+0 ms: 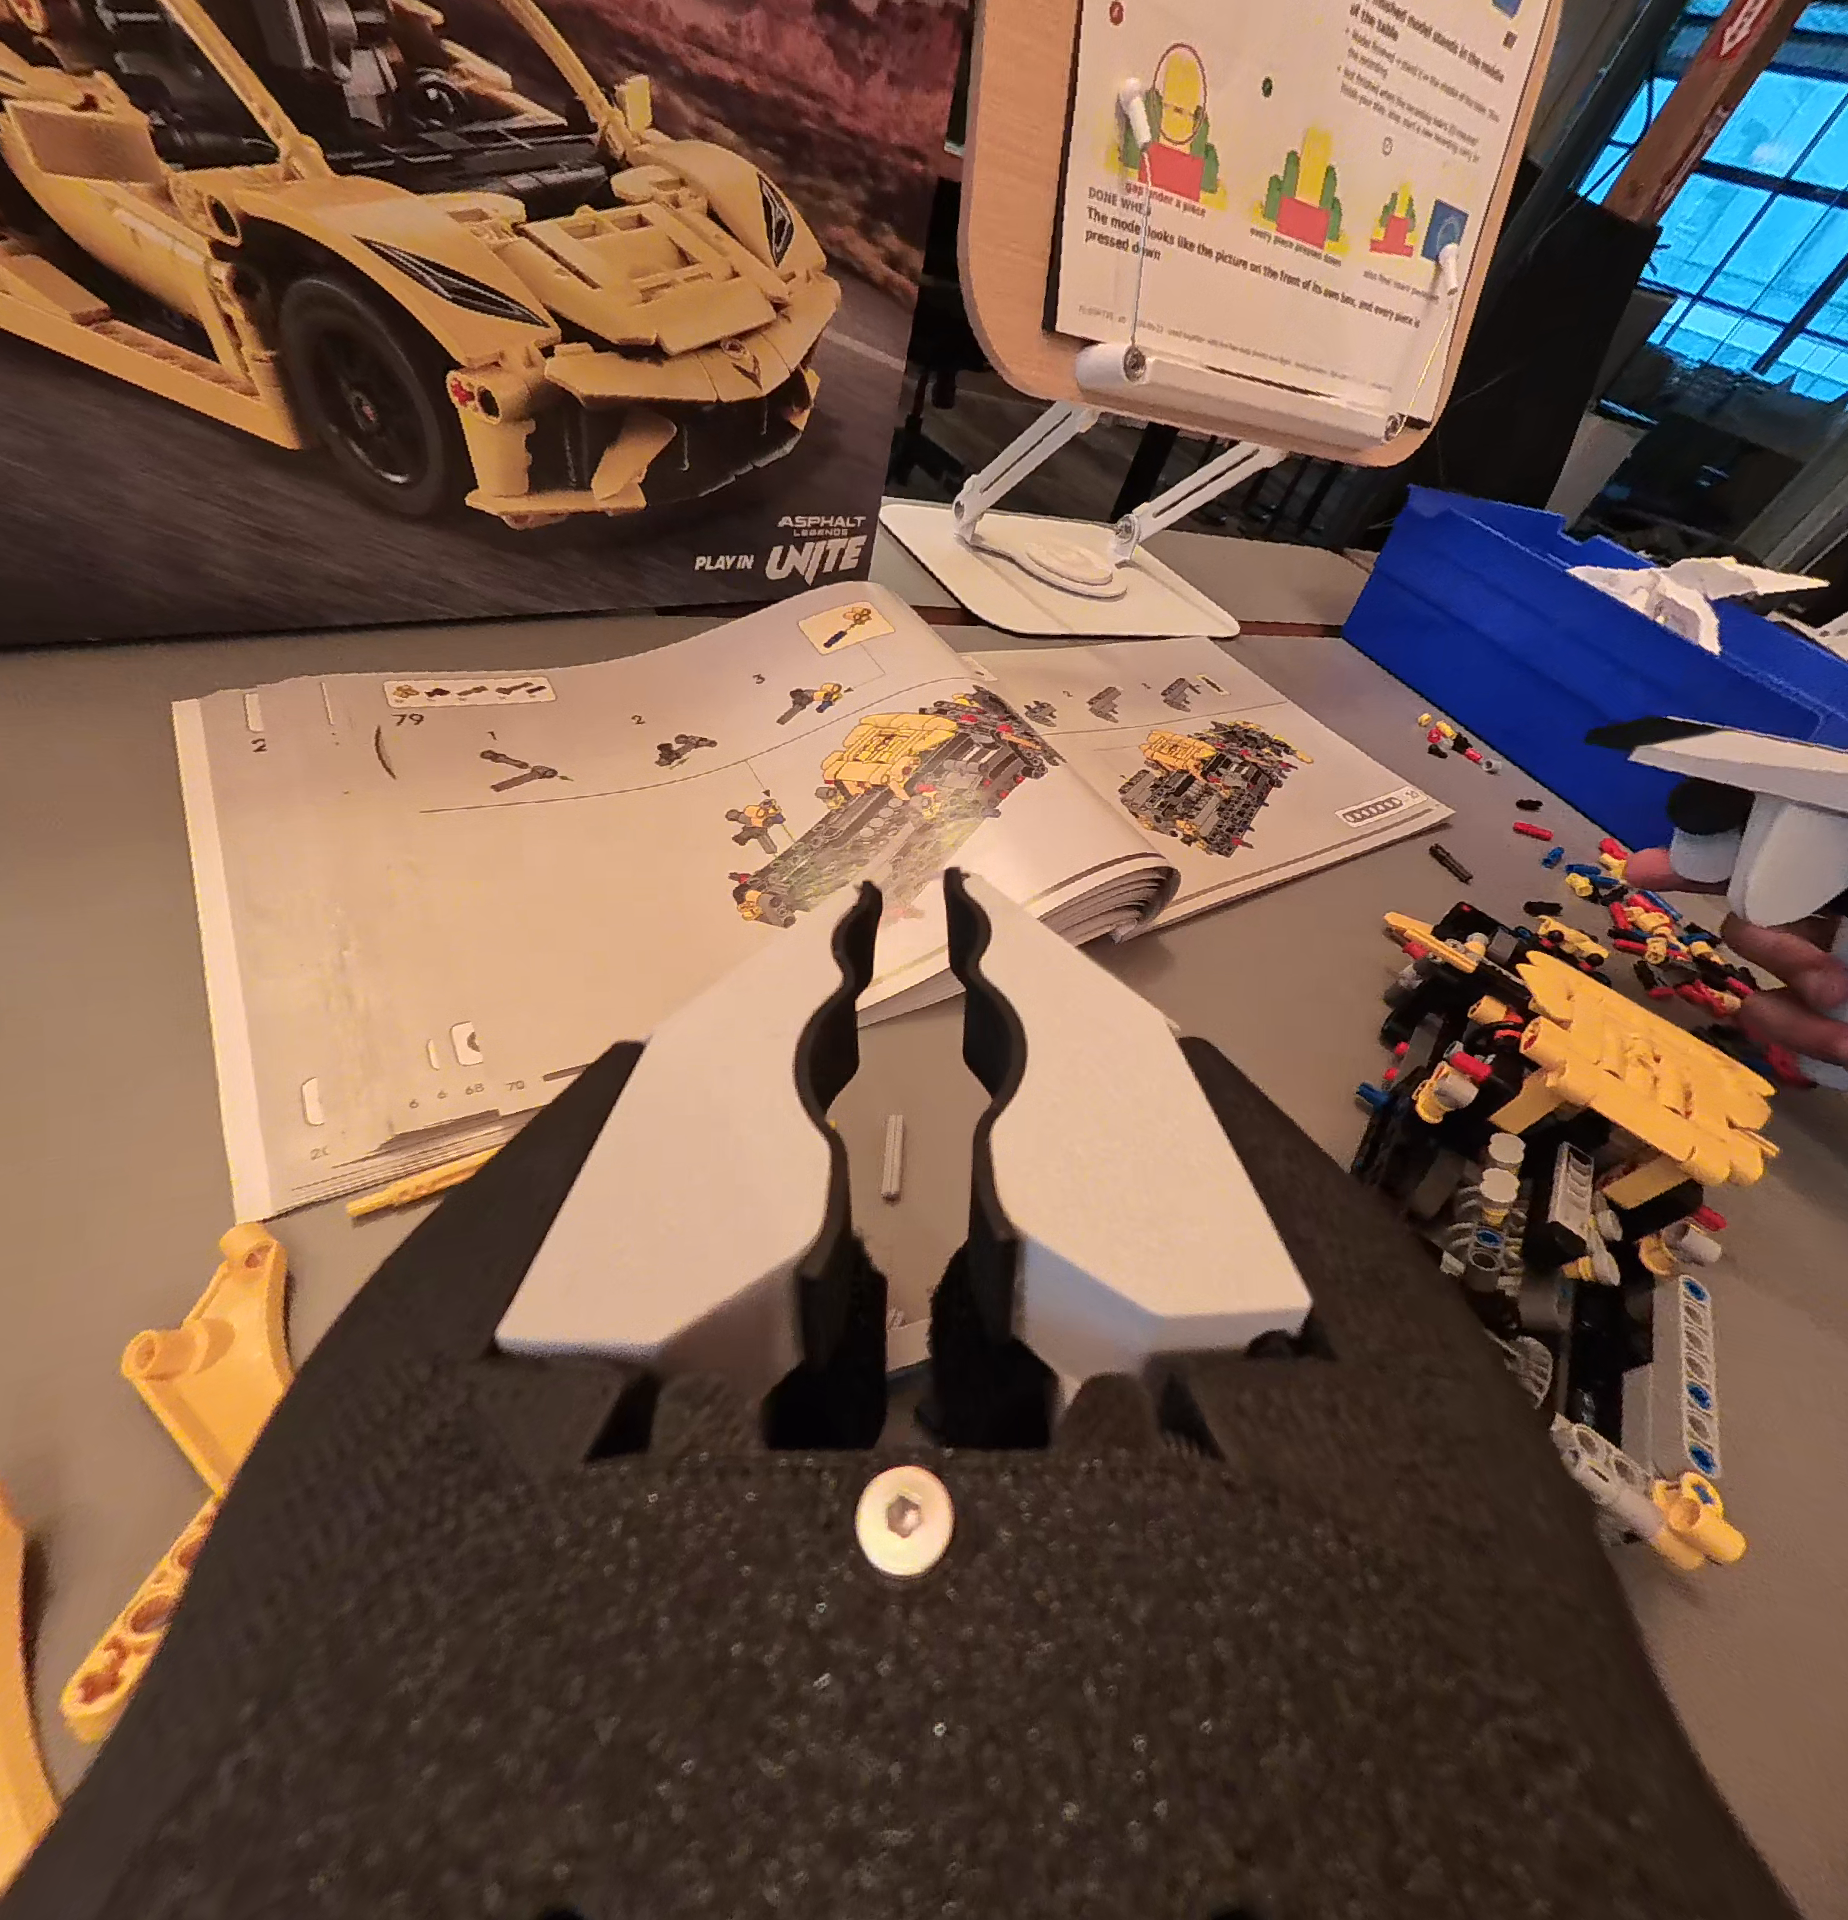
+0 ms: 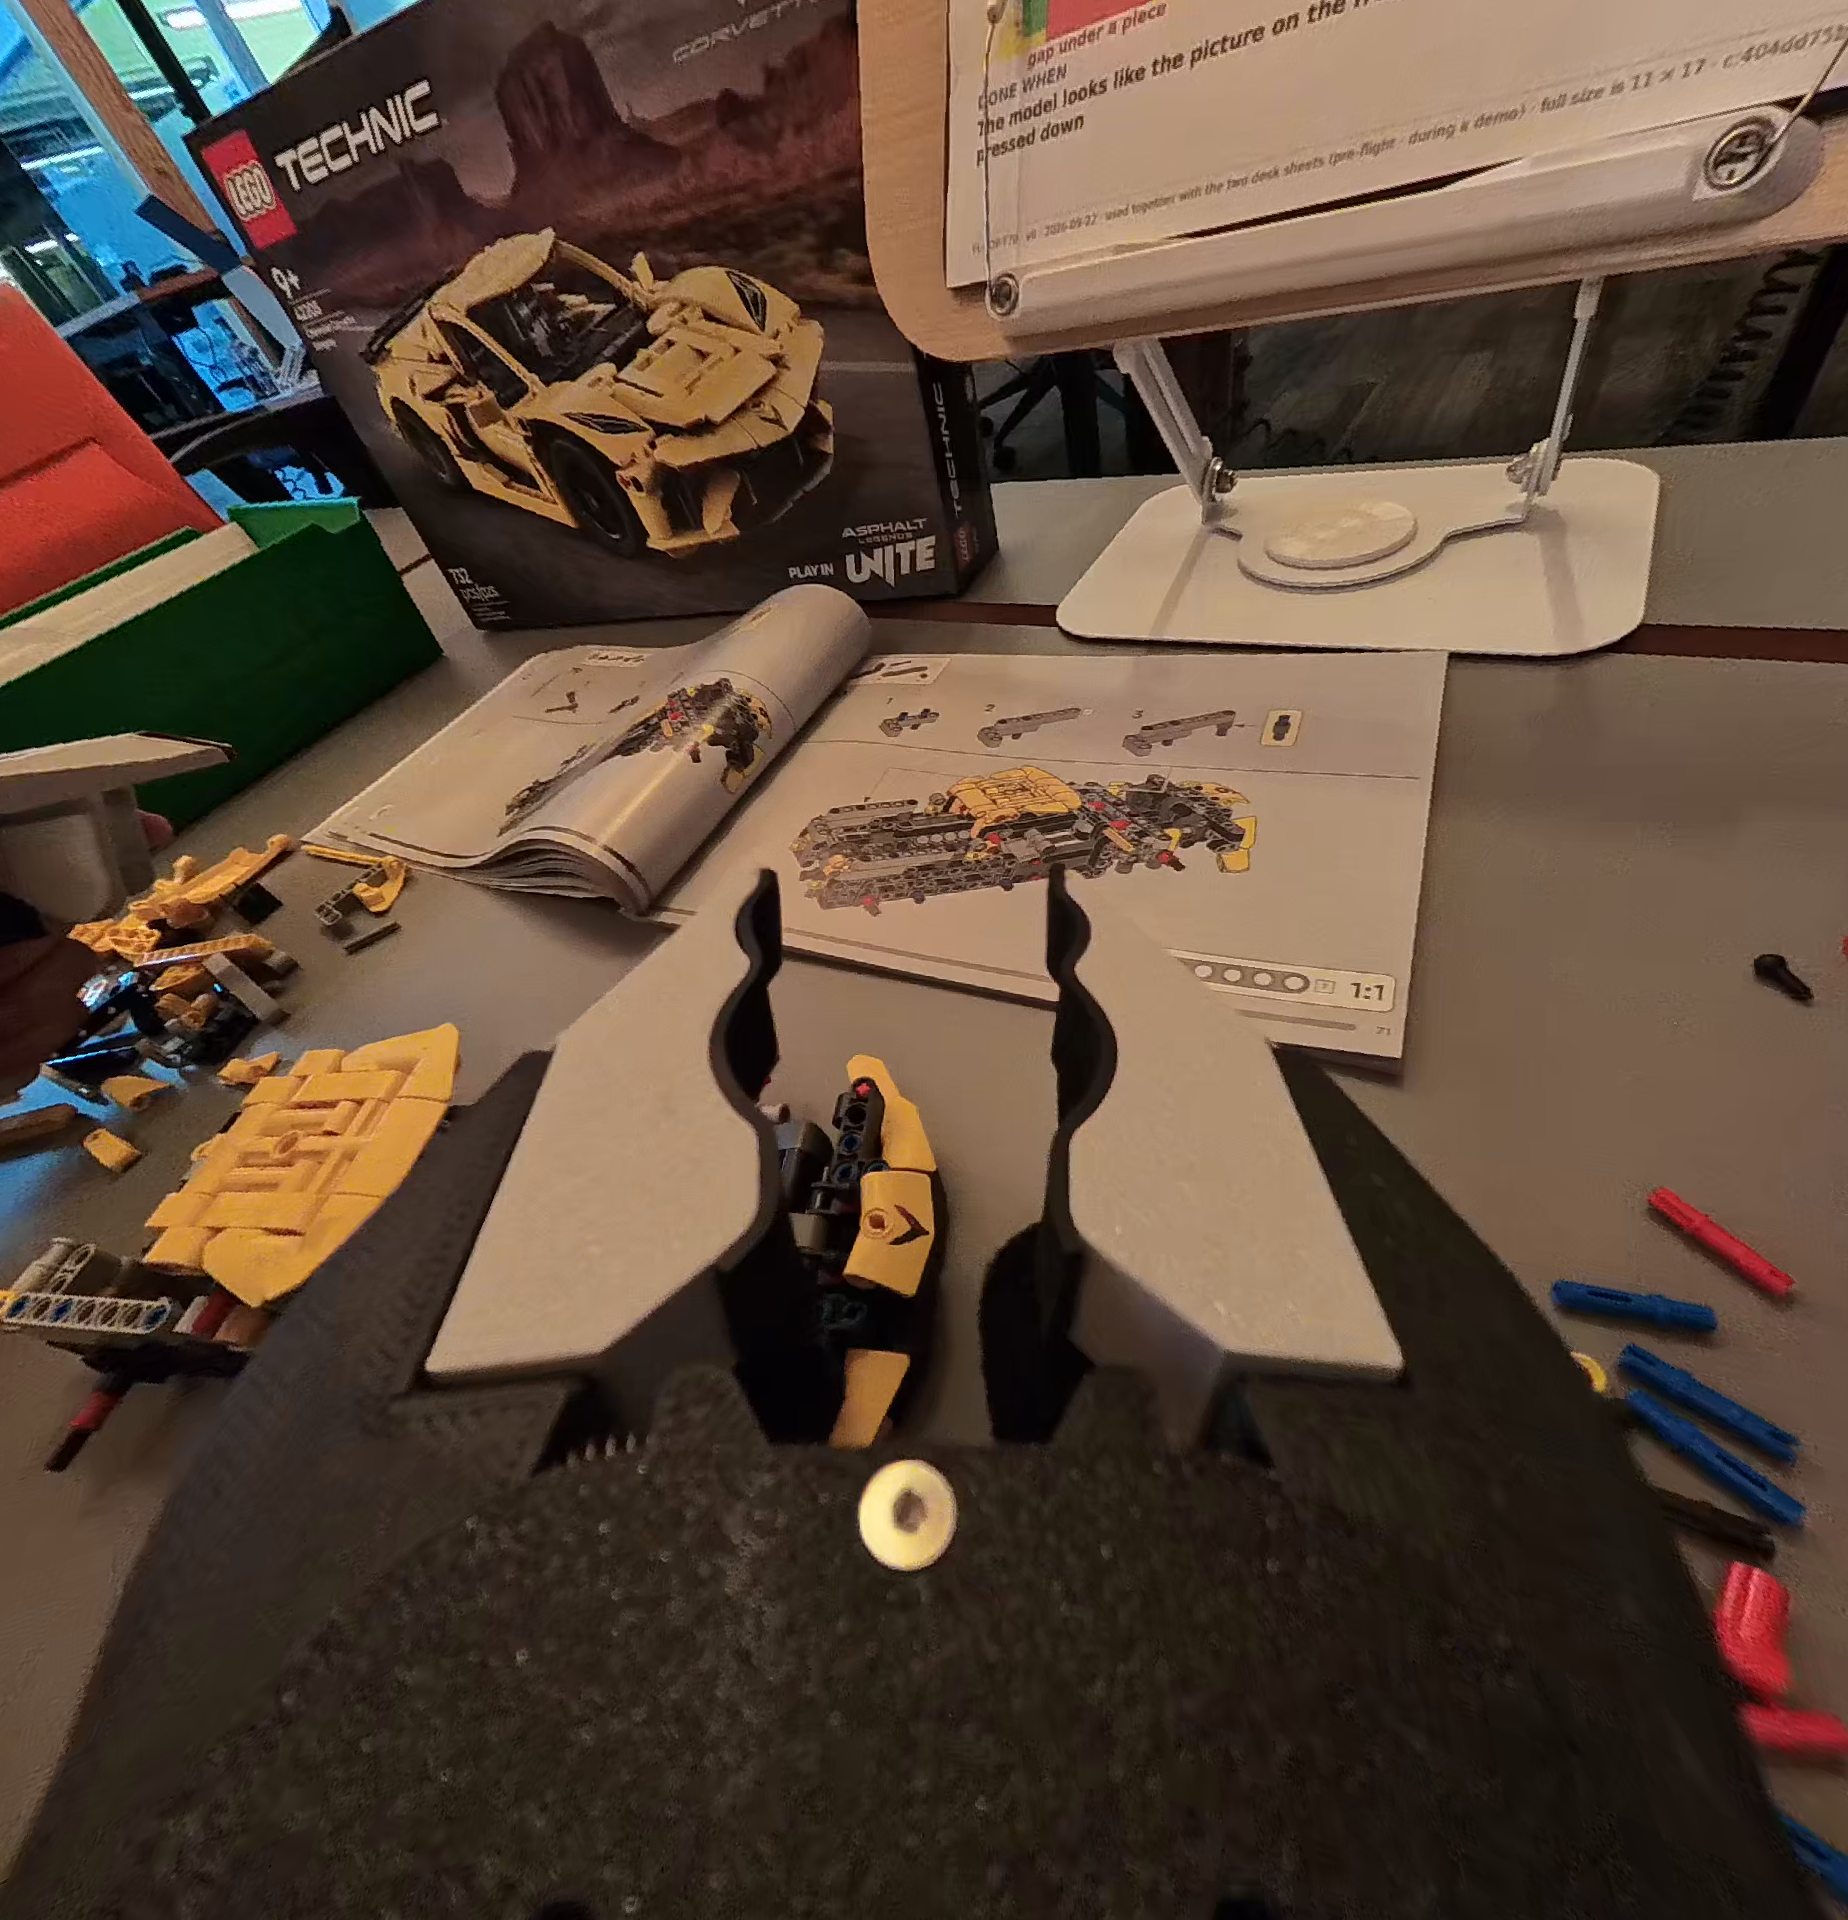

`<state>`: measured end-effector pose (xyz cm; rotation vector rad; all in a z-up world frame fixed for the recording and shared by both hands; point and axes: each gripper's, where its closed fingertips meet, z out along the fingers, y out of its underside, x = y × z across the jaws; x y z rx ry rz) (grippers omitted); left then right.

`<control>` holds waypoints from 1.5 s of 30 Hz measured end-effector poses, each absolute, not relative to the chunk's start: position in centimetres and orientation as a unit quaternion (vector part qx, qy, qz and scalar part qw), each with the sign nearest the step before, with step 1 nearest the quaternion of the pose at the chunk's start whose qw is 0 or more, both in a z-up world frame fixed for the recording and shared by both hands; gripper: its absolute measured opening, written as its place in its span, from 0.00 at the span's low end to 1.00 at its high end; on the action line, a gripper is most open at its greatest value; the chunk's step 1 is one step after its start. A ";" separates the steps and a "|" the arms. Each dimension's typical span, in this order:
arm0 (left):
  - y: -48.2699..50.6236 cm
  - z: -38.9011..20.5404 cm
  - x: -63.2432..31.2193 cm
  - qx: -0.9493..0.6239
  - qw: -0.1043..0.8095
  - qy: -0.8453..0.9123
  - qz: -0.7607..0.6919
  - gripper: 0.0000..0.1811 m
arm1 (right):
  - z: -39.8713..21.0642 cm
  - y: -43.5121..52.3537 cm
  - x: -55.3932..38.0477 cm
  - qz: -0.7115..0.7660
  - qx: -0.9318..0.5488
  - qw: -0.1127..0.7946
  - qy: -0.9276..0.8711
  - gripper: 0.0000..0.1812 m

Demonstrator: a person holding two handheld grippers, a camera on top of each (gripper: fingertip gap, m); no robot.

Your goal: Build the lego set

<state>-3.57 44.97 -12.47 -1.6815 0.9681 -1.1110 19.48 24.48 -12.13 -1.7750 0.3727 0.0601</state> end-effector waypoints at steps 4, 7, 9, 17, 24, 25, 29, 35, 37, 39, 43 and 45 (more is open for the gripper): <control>45.2 -12.7 -3.6 -0.680 0.439 0.390 -0.440 0.07 | -12.0 24.5 19.1 0.034 -0.770 0.618 0.157 0.28; 45.4 -12.7 -3.7 -0.681 0.441 0.389 -0.437 0.07 | -11.9 24.7 18.6 0.041 -0.769 0.620 0.151 0.27; 45.6 -12.6 -3.8 -0.681 0.442 0.386 -0.438 0.07 | -12.0 24.7 18.6 0.038 -0.772 0.616 0.149 0.27; 45.4 -11.7 -3.2 -0.673 0.452 0.391 -0.436 0.07 | -12.5 24.6 19.4 0.007 -0.782 0.603 0.157 0.28; 40.2 -10.6 9.8 -0.641 0.300 0.613 -0.351 0.03 | -13.4 29.6 21.6 -0.021 -0.873 0.484 0.062 0.25; 40.1 -10.9 12.1 -0.643 0.281 0.621 -0.349 0.02 | -13.3 30.9 23.5 -0.051 -0.880 0.471 0.040 0.17; 42.3 -15.2 18.6 -0.644 0.277 0.661 -0.269 0.00 | -18.7 34.2 26.7 0.006 -0.929 0.365 0.051 0.21; 45.3 -20.0 19.3 -0.672 0.263 0.660 -0.210 0.01 | -21.2 34.3 27.9 -0.047 -0.935 0.345 0.074 0.03; 46.5 -20.4 18.1 -0.680 0.263 0.652 -0.208 0.00 | -21.3 34.2 28.3 -0.075 -0.932 0.344 0.086 0.00; 47.0 -19.8 17.3 -0.678 0.264 0.644 -0.239 0.00 | -21.3 34.3 28.1 -0.092 -0.934 0.334 0.086 0.00; 48.0 -19.6 16.2 -0.682 0.269 0.631 -0.255 0.00 | -21.3 34.6 28.0 -0.124 -0.930 0.337 0.080 0.00; 49.0 -19.5 15.7 -0.686 0.285 0.626 -0.238 0.00 | -21.3 34.5 28.0 -0.132 -0.926 0.344 0.080 0.00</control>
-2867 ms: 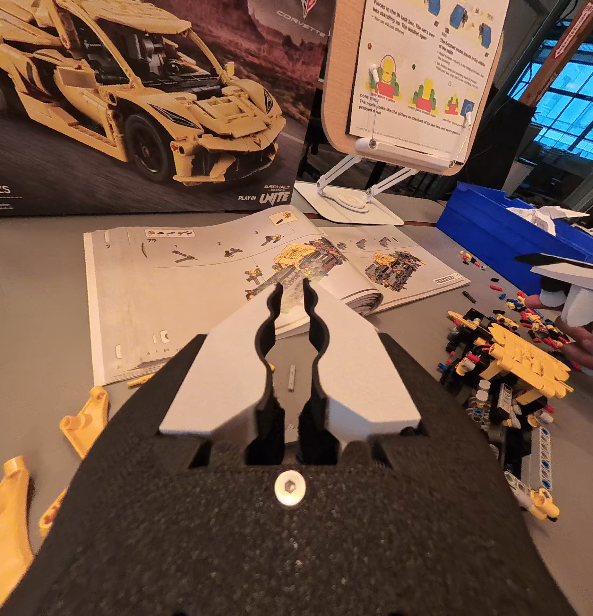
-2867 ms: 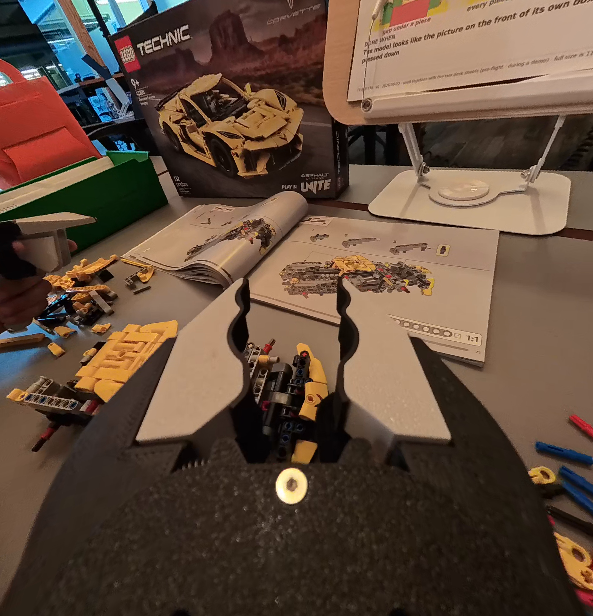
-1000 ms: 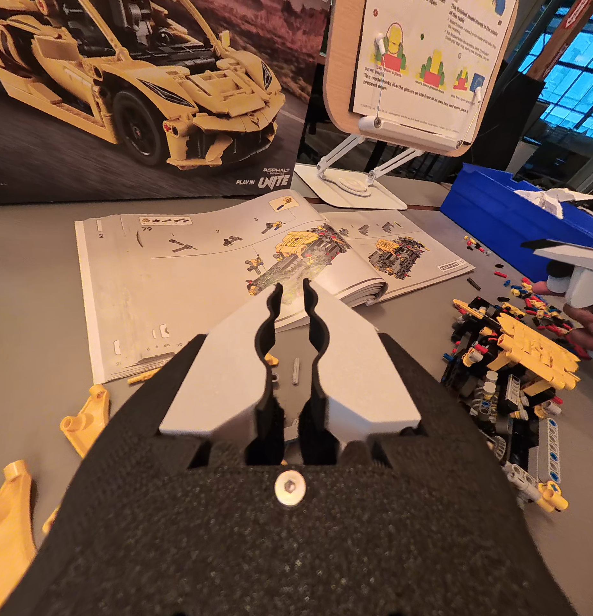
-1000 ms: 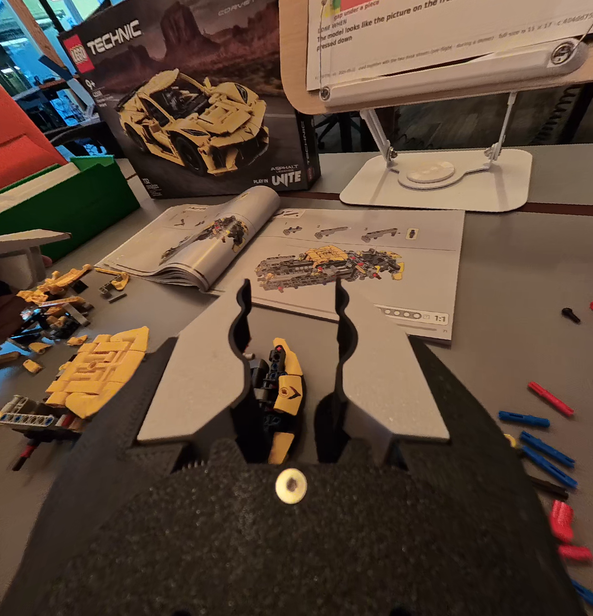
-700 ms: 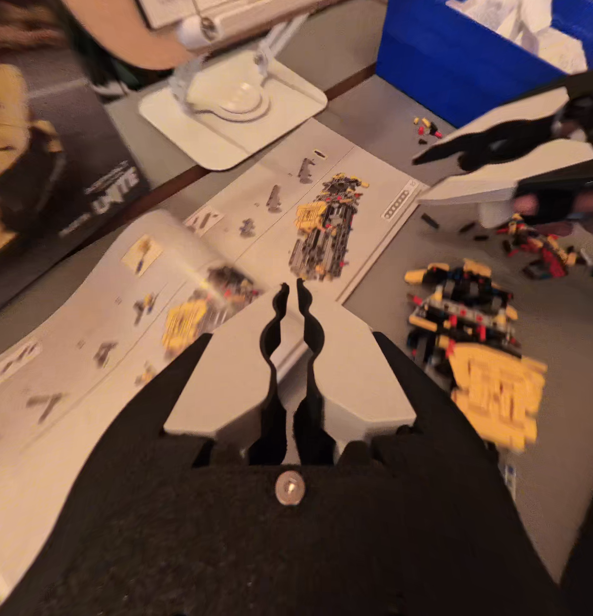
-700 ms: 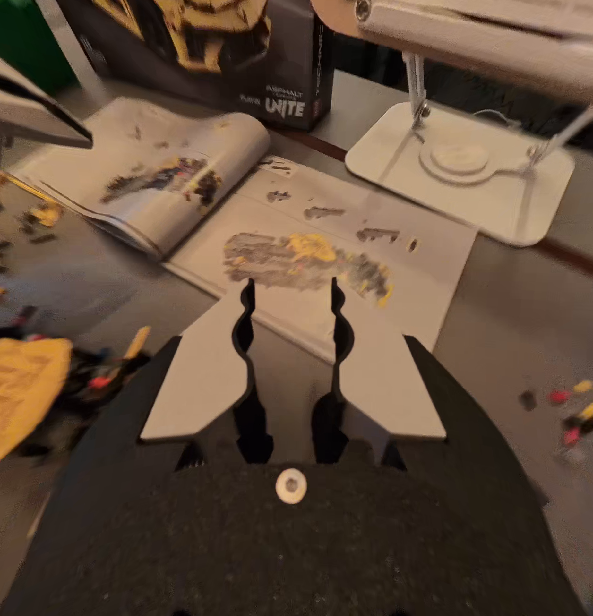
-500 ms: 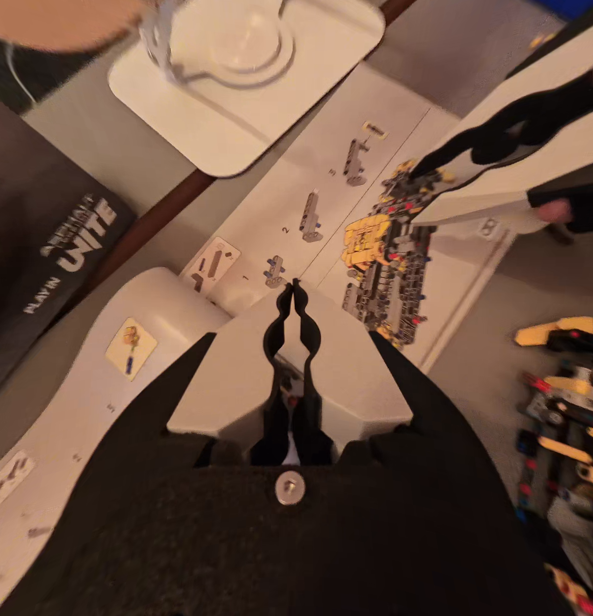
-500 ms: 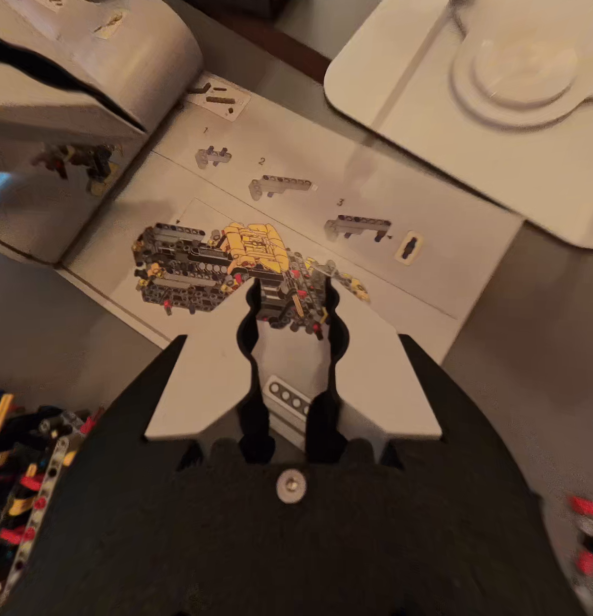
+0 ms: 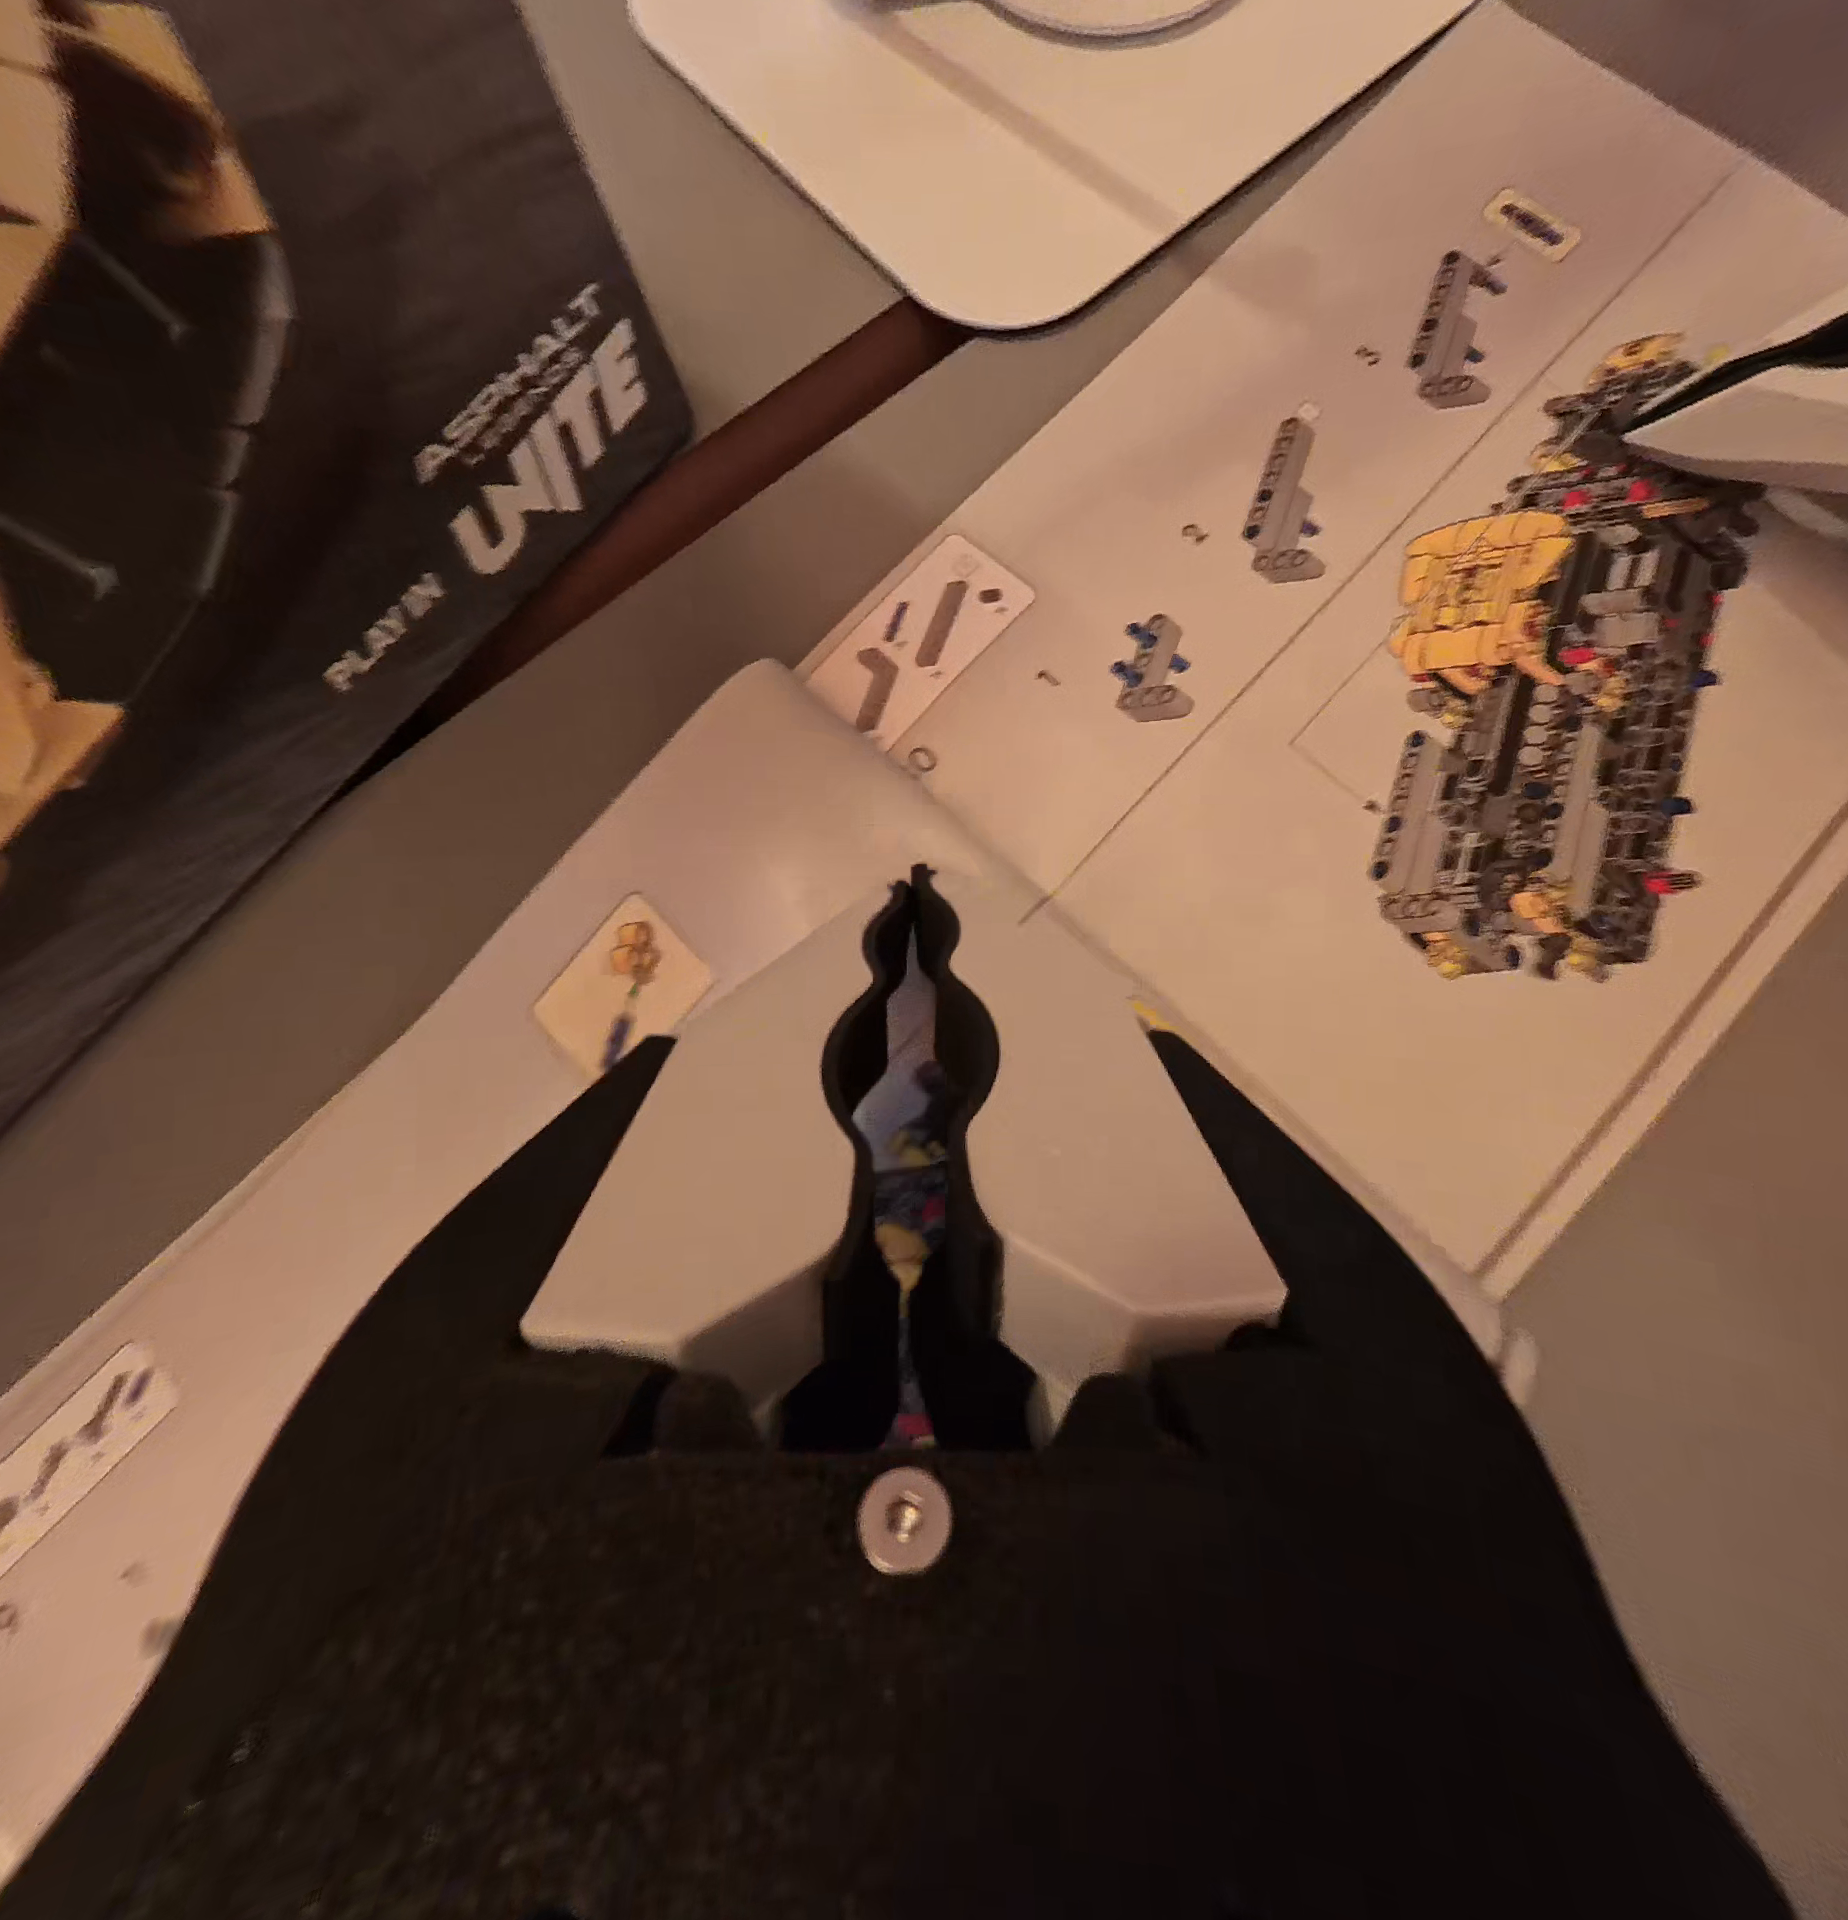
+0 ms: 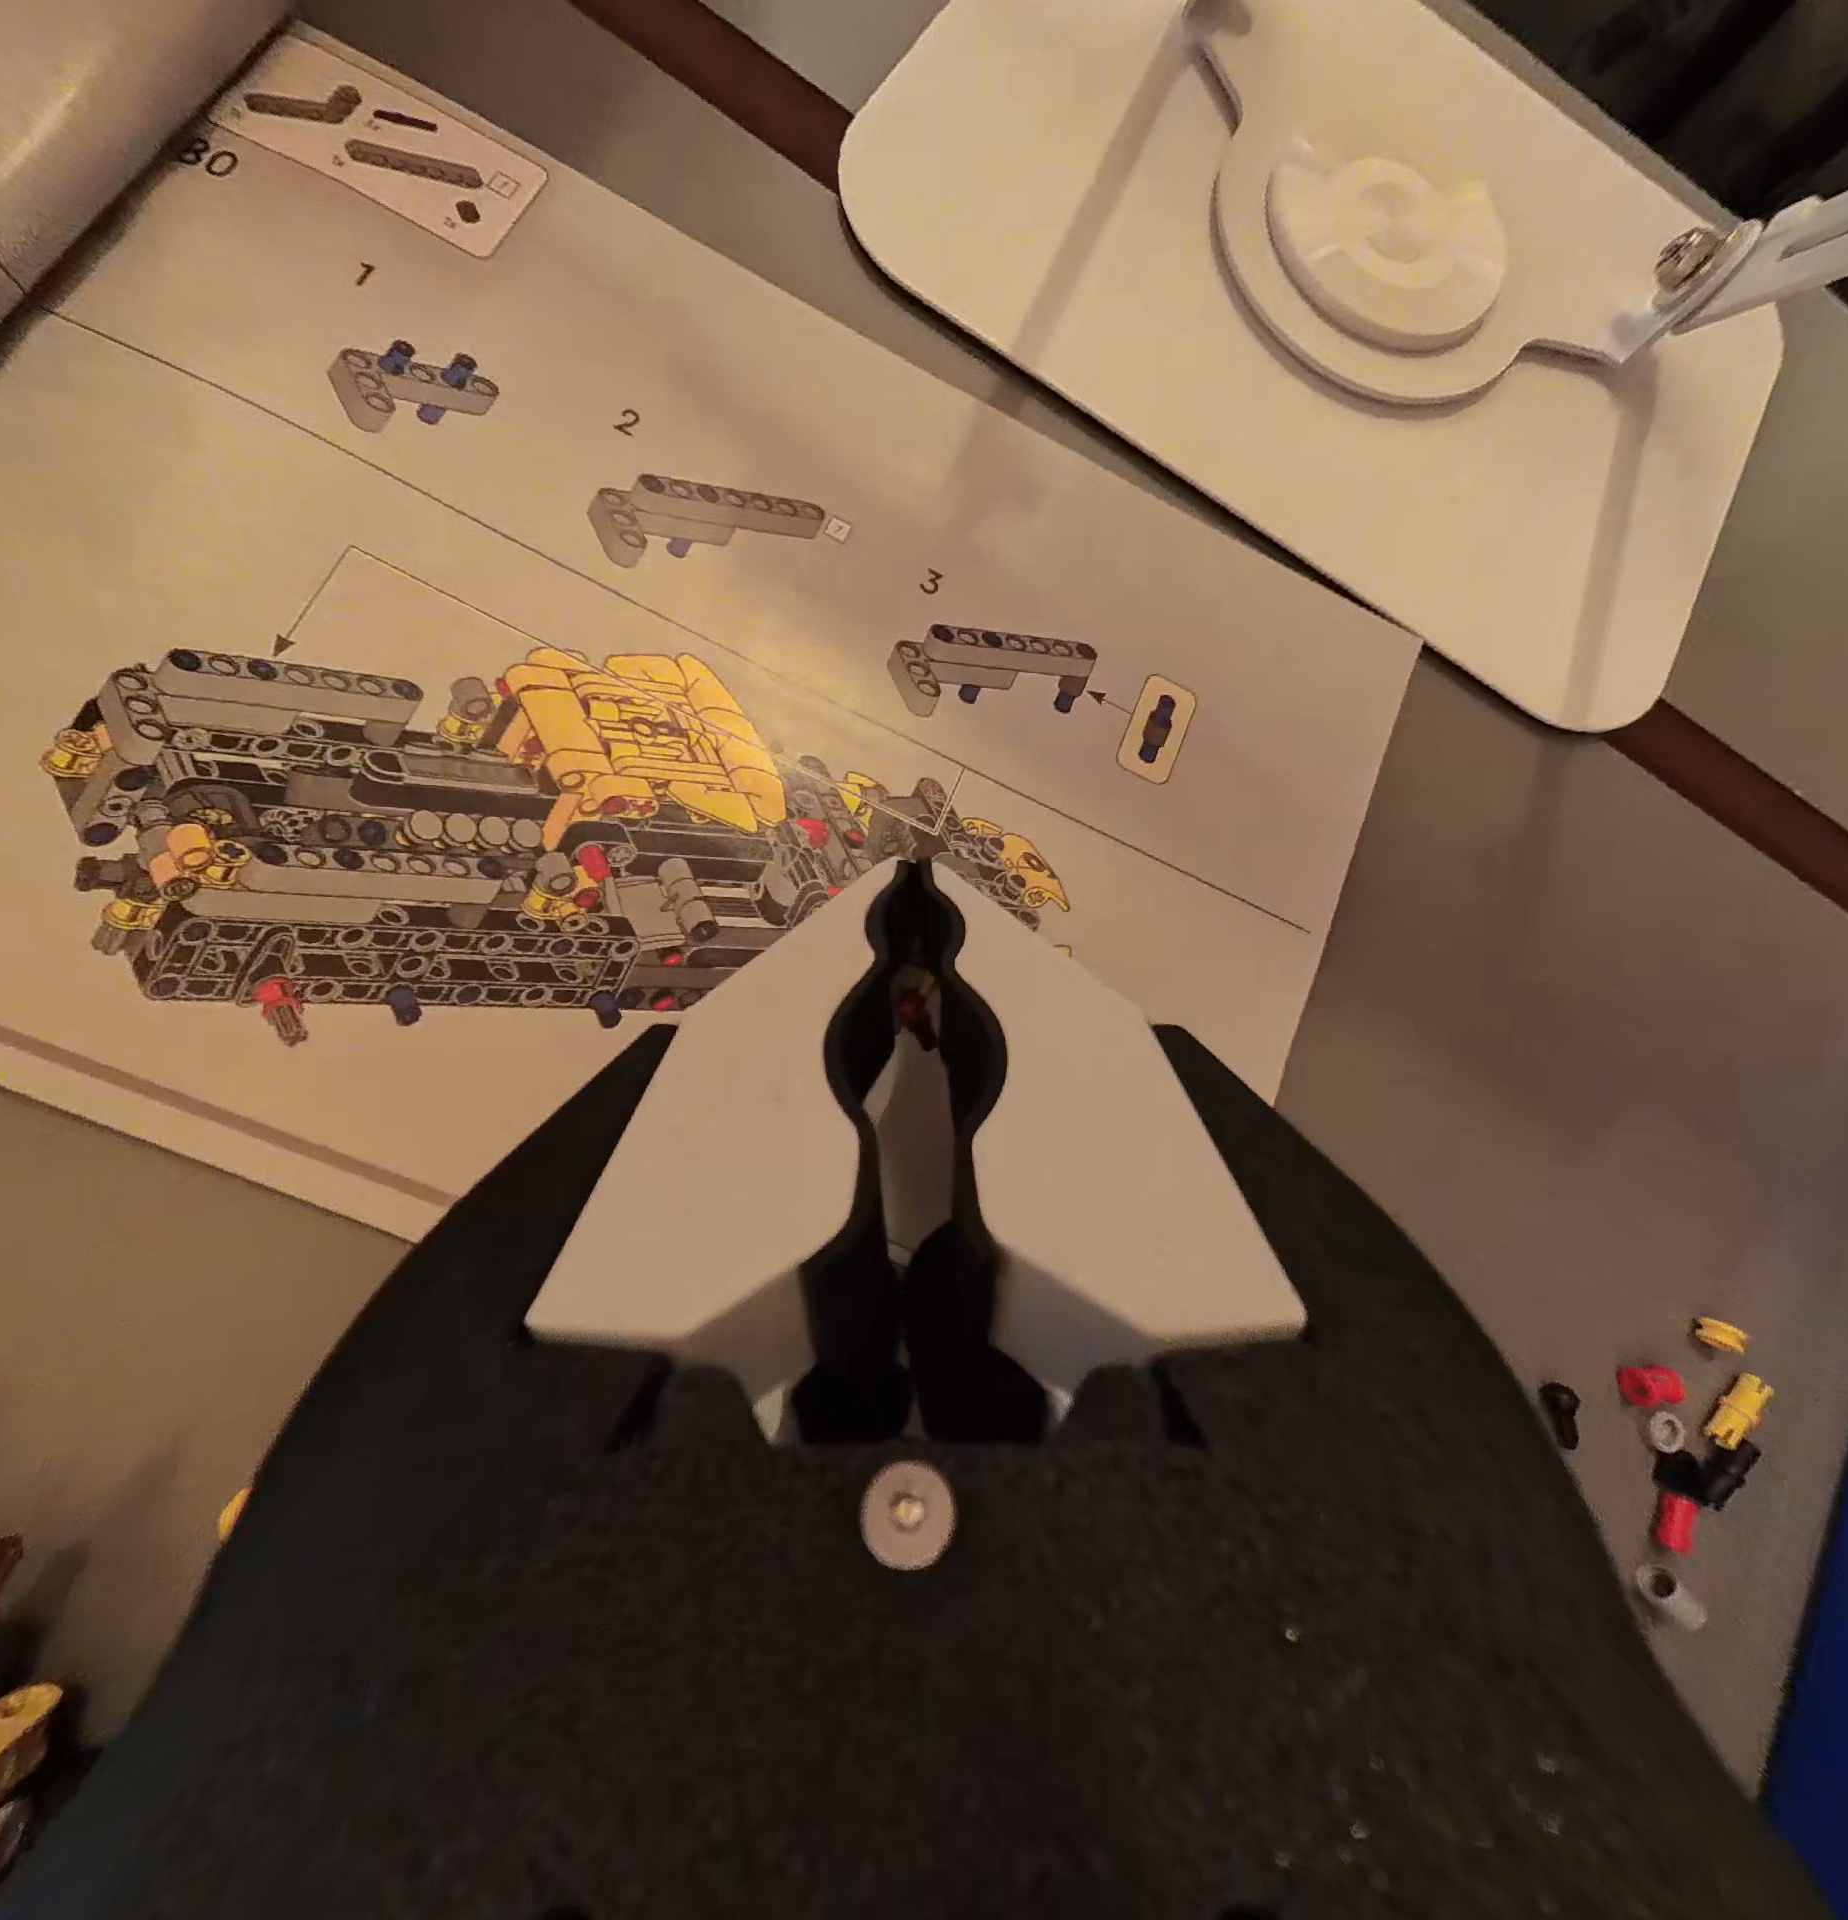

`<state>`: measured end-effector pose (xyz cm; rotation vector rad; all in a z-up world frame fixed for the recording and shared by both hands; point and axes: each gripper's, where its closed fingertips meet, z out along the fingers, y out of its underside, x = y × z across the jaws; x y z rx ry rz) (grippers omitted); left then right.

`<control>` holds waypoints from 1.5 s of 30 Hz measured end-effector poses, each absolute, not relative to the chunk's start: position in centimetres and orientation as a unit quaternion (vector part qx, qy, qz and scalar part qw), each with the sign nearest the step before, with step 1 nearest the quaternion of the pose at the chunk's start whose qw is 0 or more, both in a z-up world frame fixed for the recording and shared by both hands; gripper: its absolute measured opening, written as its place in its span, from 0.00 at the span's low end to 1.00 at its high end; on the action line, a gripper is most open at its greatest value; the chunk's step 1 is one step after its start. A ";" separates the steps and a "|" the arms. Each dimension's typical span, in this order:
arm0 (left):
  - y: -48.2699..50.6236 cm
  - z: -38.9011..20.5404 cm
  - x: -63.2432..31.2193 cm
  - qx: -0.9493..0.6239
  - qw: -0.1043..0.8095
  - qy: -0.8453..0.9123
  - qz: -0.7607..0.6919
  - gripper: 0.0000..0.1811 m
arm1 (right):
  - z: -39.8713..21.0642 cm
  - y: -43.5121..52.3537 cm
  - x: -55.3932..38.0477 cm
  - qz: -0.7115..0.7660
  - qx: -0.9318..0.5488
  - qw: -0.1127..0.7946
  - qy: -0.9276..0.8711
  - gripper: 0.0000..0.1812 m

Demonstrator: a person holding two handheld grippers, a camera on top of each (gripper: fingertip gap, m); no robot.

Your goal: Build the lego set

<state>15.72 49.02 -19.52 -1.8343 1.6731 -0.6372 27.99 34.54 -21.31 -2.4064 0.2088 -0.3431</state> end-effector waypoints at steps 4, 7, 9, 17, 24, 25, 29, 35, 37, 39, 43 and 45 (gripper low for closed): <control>50.7 -20.8 14.7 -0.695 0.301 0.621 -0.204 0.00 | -21.3 34.5 28.0 -0.124 -0.925 0.350 0.089 0.00; 51.4 -21.0 14.9 -0.694 0.305 0.621 -0.200 0.00 | -21.3 34.3 27.9 -0.116 -0.923 0.353 0.096 0.00; 51.8 -21.1 15.3 -0.693 0.305 0.622 -0.200 0.00 | -21.3 33.9 27.5 -0.107 -0.924 0.352 0.105 0.00; 52.3 -21.1 15.6 -0.699 0.313 0.607 -0.212 0.00 | -21.3 33.9 27.4 -0.106 -0.923 0.358 0.095 0.00; 52.2 -21.2 15.5 -0.705 0.312 0.598 -0.219 0.00 | -21.3 34.0 27.5 -0.096 -0.921 0.363 0.099 0.00; 52.2 -21.2 15.5 -0.706 0.311 0.596 -0.221 0.00 | -21.3 34.0 27.5 -0.097 -0.922 0.362 0.098 0.00; 52.2 -21.2 15.5 -0.705 0.313 0.594 -0.226 0.00 | -21.3 34.0 27.5 -0.097 -0.923 0.360 0.098 0.00; 52.2 -21.2 15.5 -0.702 0.311 0.600 -0.226 0.01 | -21.3 34.1 27.5 -0.096 -0.924 0.358 0.097 0.00; 52.3 -21.1 15.6 -0.699 0.311 0.603 -0.225 0.00 | -21.3 34.1 27.5 -0.097 -0.924 0.357 0.098 0.00; 52.4 -20.1 15.5 -0.692 0.319 0.606 -0.227 0.02 | -21.3 34.2 27.6 -0.101 -0.925 0.354 0.092 0.00; 50.2 -13.3 11.3 -0.645 0.328 0.621 -0.301 0.12 | -16.5 34.2 27.1 -0.092 -0.907 0.406 0.071 0.03; 48.4 -10.8 6.2 -0.625 0.305 0.641 -0.324 0.17 | -12.3 33.6 25.6 -0.067 -0.883 0.461 0.053 0.05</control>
